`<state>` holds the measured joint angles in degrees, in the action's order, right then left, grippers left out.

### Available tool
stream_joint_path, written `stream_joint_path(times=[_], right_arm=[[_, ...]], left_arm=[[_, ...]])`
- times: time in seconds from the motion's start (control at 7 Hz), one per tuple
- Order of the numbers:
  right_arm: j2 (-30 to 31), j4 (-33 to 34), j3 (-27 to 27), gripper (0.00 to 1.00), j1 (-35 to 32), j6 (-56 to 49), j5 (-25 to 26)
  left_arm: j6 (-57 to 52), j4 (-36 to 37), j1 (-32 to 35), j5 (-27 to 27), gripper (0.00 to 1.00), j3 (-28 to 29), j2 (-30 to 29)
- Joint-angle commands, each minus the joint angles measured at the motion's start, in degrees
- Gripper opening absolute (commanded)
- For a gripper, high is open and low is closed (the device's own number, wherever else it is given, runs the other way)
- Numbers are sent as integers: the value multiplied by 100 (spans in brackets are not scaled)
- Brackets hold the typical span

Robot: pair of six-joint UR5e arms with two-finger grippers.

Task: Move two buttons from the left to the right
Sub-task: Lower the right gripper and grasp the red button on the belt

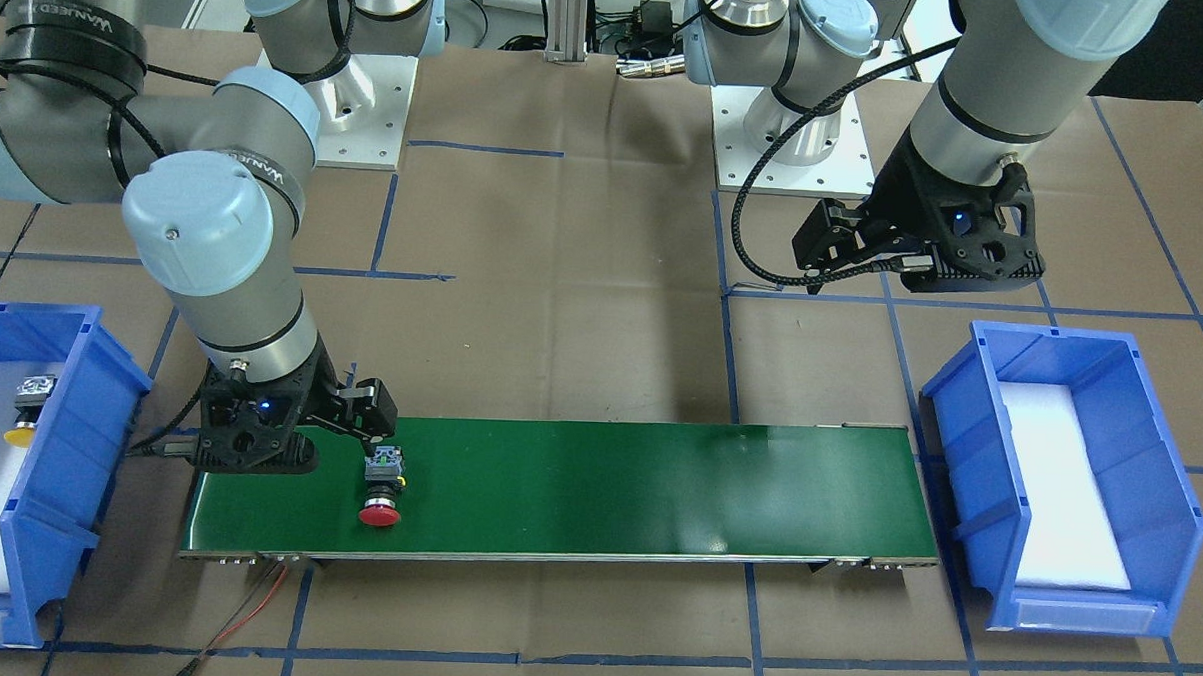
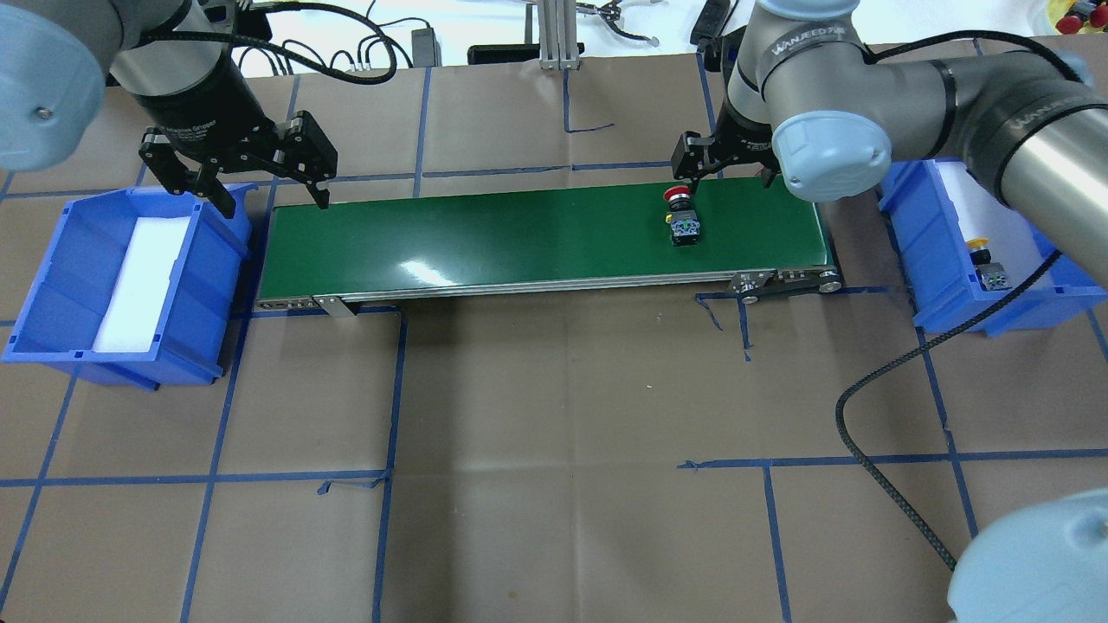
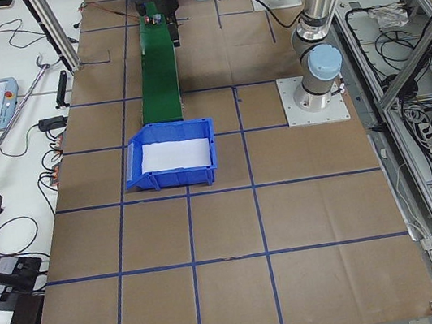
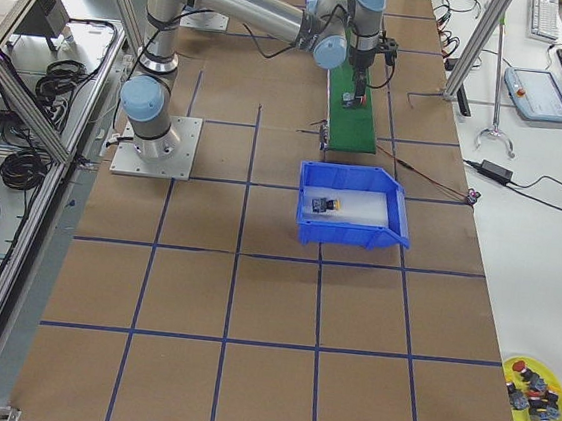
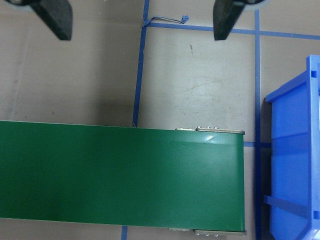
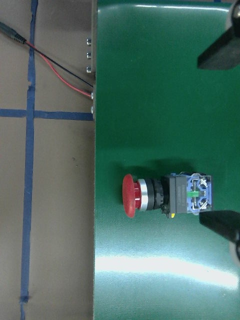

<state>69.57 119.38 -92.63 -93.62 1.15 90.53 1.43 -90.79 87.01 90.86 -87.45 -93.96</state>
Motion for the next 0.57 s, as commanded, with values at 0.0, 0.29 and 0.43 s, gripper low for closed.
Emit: stream_joint_path(times=[0.0,0.29,0.43], right_arm=[[-189,59,-53,99,-42,-18,-9],[-496,172,-45,99,-25,-18,-9],[-628,217,-54,99,-16,-18,-9]], left_arm=[[-2,0,0,2,100,0,1],[-2,0,0,-7,100,0,1],[-2,0,0,2,100,0,9]])
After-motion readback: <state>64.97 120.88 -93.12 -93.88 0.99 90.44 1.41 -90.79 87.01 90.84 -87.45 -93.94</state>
